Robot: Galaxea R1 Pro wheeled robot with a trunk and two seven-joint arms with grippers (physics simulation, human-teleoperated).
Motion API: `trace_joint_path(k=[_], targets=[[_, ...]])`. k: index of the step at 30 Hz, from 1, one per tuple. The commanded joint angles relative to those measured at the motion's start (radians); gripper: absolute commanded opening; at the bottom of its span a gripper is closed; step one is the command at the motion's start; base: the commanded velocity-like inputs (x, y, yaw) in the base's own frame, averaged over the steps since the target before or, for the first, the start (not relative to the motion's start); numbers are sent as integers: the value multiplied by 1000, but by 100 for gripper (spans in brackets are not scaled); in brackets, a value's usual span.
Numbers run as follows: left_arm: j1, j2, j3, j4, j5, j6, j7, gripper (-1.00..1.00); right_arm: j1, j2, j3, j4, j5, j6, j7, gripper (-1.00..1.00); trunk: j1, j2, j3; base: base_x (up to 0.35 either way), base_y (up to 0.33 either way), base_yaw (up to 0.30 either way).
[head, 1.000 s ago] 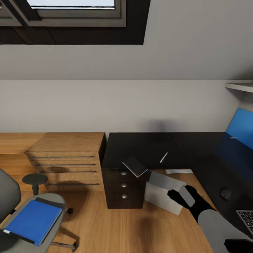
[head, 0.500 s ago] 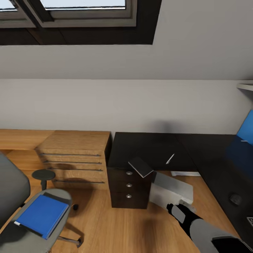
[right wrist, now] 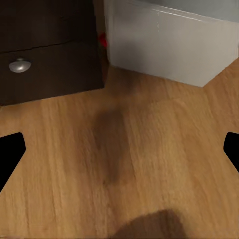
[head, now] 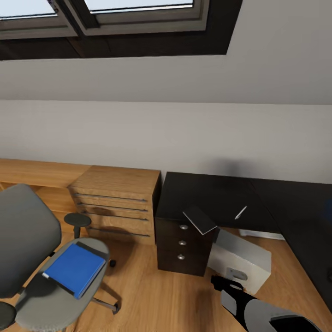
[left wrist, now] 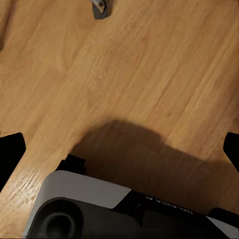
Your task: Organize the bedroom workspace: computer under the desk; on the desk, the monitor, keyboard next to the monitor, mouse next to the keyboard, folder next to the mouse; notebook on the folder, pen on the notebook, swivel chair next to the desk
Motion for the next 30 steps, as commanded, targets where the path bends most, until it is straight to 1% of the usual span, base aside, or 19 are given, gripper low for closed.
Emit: trace_joint_path(k=[1,4,7,14,20,24,30], targets=[[-1,0,2,8,9,-1,-2,100,3,1,9,3,2,-13,3,100,0,-1,-2,0,0,238],[-1,2,1,27,9,-2,-2,100,11,3,9,8,25,-33,13,100,0,-1,-5,0,0,238],[-1,3,1,38,9,-2,-2,100,15,4,9,10,36,-49,18,100,0,-1,-7,0,0,238],[-1,4,1,54,9,-2,-2,100,25,4,9,12,48,-78,22,100,0,-1,-13,0,0,238],[-1,5,1,98,9,-11,-3,100,34,5,10,13,53,-111,24,100,0,-1,-19,0,0,238],[-1,9,1,120,9,-55,-4,100,41,8,10,13,63,-129,24,100,0,-1,-23,0,0,238],[-1,35,1,138,10,-122,-7,100,46,15,11,13,81,-136,24,100,0,-1,-28,0,0,238]])
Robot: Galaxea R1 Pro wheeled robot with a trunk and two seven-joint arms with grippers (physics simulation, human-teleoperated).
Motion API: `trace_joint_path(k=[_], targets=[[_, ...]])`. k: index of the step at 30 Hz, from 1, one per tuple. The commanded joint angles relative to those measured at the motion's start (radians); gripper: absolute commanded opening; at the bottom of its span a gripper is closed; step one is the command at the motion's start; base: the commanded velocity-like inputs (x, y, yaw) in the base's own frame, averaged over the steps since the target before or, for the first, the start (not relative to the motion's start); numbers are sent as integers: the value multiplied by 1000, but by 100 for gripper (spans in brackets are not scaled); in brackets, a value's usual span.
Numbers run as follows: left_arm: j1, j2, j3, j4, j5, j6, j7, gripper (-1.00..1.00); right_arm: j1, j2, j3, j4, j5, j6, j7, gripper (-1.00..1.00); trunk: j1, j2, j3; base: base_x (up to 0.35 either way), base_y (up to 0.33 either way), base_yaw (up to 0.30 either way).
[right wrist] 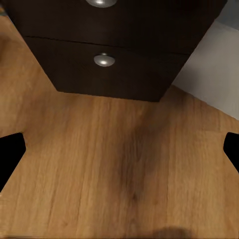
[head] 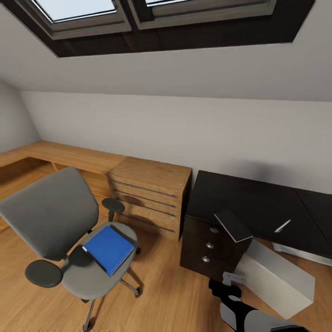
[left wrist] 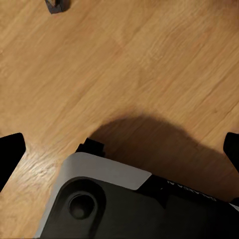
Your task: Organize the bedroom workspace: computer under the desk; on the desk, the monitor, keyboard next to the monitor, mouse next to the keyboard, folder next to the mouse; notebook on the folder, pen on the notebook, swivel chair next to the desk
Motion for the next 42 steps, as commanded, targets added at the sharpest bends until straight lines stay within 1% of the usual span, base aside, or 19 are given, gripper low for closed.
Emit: trace_joint_path(k=[1,6,11,15,19,26,40,42], targets=[[-1,3,-1,4,9,-12,-2,100,0,3,9,2,-5,-6,-2,100,0,-1,-2,0,0,238],[-1,11,0,14,10,-59,-3,100,5,19,8,2,25,-8,-3,100,0,-1,-7,0,0,238],[-1,13,1,19,12,-116,-4,100,9,25,8,2,56,-8,-3,100,0,-1,-12,0,0,238],[-1,14,1,21,12,-162,-3,100,12,28,8,2,66,-10,-3,100,0,-1,-15,0,0,238],[-1,15,2,22,13,-193,-1,100,13,29,8,2,72,-25,-2,100,0,-1,-19,0,0,238],[-1,15,3,21,15,-206,3,100,14,30,8,2,75,-40,-2,100,0,-1,-26,0,0,238],[-1,15,5,21,16,-209,4,100,15,30,8,2,75,-51,-2,100,0,-1,-39,0,0,238],[-1,15,5,21,16,-209,4,100,15,30,8,2,75,-60,-2,100,-8,13,-35,0,0,238]])
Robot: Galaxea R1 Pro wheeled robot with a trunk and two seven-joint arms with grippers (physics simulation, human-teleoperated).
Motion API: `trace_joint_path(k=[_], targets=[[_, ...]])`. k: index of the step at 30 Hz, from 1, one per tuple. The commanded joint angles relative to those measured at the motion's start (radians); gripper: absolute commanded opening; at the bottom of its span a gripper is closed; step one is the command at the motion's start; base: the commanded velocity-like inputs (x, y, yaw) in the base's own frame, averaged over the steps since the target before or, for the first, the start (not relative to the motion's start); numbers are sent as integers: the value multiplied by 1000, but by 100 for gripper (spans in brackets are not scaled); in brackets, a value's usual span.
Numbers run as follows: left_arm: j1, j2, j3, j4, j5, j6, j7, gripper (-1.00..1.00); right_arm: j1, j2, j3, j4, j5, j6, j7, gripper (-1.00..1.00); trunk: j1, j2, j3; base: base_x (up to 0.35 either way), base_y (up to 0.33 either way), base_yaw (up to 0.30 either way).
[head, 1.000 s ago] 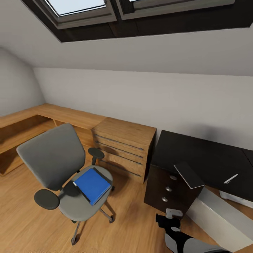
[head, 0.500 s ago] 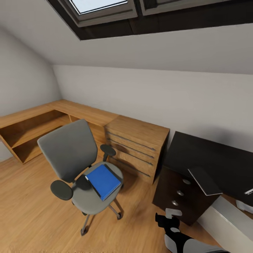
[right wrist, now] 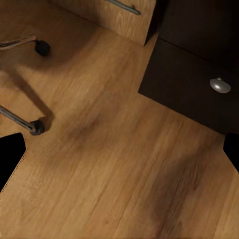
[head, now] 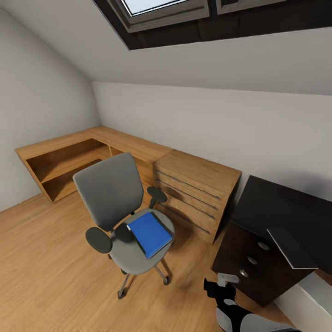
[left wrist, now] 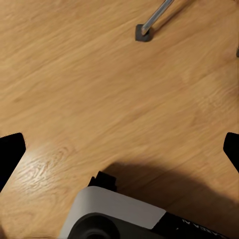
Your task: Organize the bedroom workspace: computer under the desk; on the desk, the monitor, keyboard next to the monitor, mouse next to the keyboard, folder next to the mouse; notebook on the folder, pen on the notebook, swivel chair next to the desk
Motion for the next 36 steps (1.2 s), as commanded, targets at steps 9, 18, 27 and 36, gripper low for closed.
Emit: trace_joint_path(k=[9,18,27,36], targets=[[-1,1,0,2,10,-3,-2,100,13,0,9,2,-10,-29,-1,100,-35,62,19,0,0,238],[-1,2,1,2,10,-3,-2,100,19,0,9,2,-10,-34,-1,100,-65,118,36,0,0,234],[-1,2,1,2,9,-3,-1,100,20,0,9,2,-9,-47,-2,100,-65,118,34,0,0,206],[-1,2,1,2,9,-3,-1,100,23,0,9,2,-8,-81,-2,100,-65,118,41,0,0,185]])
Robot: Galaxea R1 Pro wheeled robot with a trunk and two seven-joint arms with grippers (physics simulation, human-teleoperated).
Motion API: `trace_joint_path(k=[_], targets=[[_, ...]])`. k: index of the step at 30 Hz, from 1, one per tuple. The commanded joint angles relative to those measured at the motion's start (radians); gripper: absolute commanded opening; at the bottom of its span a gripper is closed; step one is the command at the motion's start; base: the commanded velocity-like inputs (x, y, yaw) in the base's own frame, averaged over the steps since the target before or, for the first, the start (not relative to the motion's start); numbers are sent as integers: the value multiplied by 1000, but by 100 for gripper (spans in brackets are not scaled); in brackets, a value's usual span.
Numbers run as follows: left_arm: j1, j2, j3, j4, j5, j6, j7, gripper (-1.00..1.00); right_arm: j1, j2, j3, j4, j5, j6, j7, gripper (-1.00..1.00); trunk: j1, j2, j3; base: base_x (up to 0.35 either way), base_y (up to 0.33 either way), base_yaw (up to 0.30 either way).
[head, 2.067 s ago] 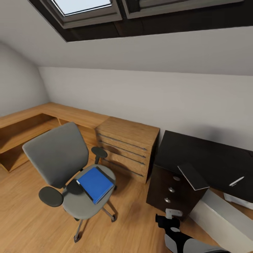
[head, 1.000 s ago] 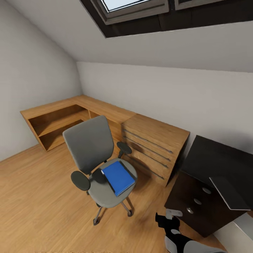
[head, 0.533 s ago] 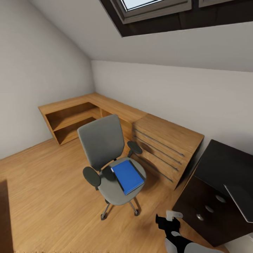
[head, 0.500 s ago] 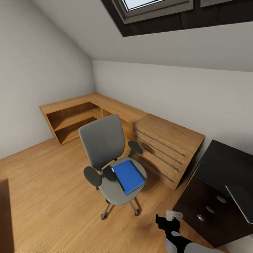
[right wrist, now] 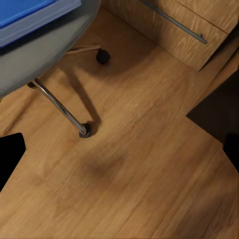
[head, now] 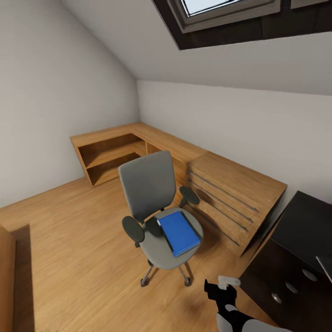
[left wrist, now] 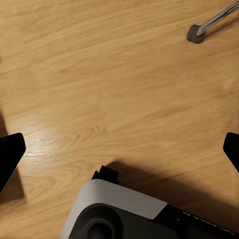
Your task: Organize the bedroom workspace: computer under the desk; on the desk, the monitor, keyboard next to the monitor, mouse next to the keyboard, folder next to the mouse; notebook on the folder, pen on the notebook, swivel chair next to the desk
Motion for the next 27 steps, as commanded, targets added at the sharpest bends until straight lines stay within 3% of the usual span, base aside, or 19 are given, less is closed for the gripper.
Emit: trace_joint_path(k=[1,9,21,27], targets=[[-1,0,-2,1,10,-3,-2,100,-1,0,9,2,-9,-6,-2,100,0,-1,0,0,0,169],[-1,0,-3,1,9,-3,-3,100,0,-1,9,2,-10,-12,-2,100,0,-1,8,29,0,123],[-1,0,-4,29,8,-2,-7,100,1,-3,13,-7,-9,-17,-2,100,0,-1,10,215,0,18],[-1,0,-4,32,8,-2,-8,100,0,0,21,-37,0,23,-7,100,0,-1,10,56,0,2]])
